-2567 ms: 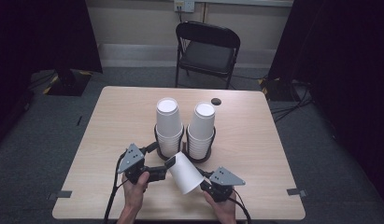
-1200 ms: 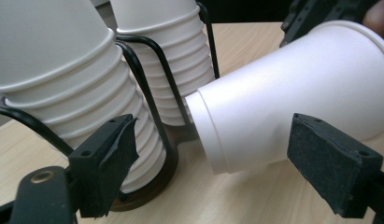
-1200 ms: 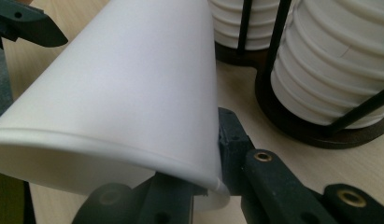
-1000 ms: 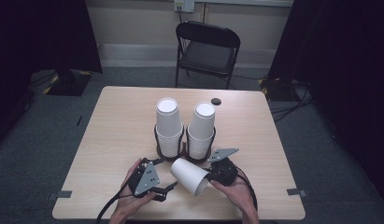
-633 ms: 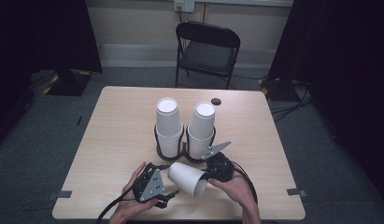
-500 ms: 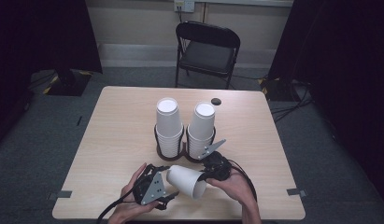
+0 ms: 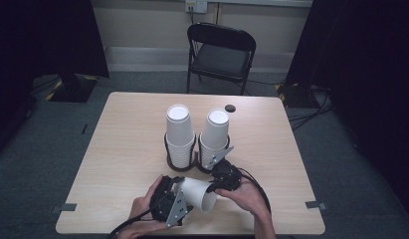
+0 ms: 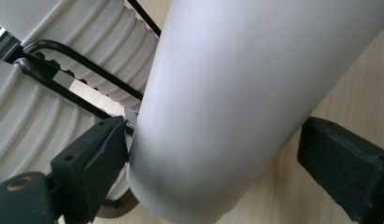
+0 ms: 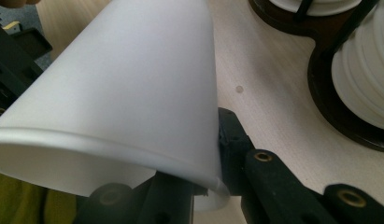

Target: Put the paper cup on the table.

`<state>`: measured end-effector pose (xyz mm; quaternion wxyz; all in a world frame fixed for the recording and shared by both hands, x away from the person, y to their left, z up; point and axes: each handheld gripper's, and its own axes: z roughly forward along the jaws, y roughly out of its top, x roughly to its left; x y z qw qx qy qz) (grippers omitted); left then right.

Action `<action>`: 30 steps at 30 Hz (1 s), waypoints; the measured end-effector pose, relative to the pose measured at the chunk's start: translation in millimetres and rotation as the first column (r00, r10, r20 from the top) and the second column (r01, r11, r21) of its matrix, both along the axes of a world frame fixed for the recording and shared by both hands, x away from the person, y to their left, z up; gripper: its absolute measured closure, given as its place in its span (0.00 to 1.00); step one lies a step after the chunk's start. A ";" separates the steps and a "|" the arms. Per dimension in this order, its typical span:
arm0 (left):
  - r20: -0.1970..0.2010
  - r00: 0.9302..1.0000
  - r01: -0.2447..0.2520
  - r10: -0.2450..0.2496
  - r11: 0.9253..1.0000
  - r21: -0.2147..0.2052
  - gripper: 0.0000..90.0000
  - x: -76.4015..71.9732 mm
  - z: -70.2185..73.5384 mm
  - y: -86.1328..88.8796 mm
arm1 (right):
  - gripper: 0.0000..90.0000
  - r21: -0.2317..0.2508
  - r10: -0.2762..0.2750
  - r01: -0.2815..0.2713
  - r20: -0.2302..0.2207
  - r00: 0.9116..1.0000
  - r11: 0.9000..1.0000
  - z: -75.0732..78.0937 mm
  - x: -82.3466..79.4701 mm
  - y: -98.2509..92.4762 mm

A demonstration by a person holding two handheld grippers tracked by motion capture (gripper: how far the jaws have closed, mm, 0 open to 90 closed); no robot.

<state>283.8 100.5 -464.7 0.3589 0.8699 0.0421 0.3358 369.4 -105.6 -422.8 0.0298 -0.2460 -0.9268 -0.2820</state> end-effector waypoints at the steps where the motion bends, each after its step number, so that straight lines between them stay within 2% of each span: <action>1: 0.009 1.000 0.003 -0.003 1.000 0.010 0.09 -0.1 -0.2 -2.3 | 0.94 0.000 0.001 -0.001 0.000 1.000 1.000 0.0 0.0 0.2; 4: -0.007 1.000 0.019 -0.018 1.000 0.015 0.09 0.1 -0.7 -7.7 | 0.94 0.013 -0.003 0.003 -0.005 1.000 1.000 -0.2 0.2 1.1; 6: 0.002 1.000 0.025 -0.025 0.999 0.032 0.09 1.4 -0.7 -12.2 | 0.95 0.014 -0.007 0.007 -0.007 1.000 1.000 0.0 -0.1 2.7; 15: 0.025 1.000 0.005 -0.005 1.000 0.022 0.06 2.0 1.6 -19.8 | 0.95 0.050 -0.028 0.028 -0.002 1.000 0.998 1.0 0.7 3.1; 18: 0.019 0.999 0.026 -0.026 0.999 0.026 0.04 2.5 6.0 -26.1 | 0.95 0.074 -0.020 0.021 -0.004 1.000 0.997 0.6 0.9 5.0; 19: 0.006 0.999 0.031 -0.031 0.999 0.015 0.04 3.7 5.2 -28.4 | 0.95 0.072 -0.029 0.028 0.006 1.000 0.997 0.9 1.0 5.3; 22: 0.007 0.999 0.039 -0.039 0.999 0.010 0.03 4.4 5.2 -31.9 | 0.96 0.061 -0.043 0.043 0.013 0.999 0.997 -0.2 2.2 4.8; 23: 0.011 0.999 0.046 -0.046 0.999 -0.012 0.03 2.7 6.2 -33.6 | 0.97 0.062 -0.044 0.044 0.013 0.999 0.997 -1.2 2.6 4.5; 27: 0.028 0.998 0.051 -0.051 0.999 -0.014 0.05 1.4 9.1 -38.5 | 0.97 0.090 -0.052 0.051 0.013 0.999 0.995 -1.8 2.5 3.4; 30: 0.030 0.998 0.049 -0.047 0.997 -0.053 0.08 2.0 10.9 -38.5 | 0.97 0.102 -0.070 0.067 0.027 0.997 0.993 0.3 1.4 2.5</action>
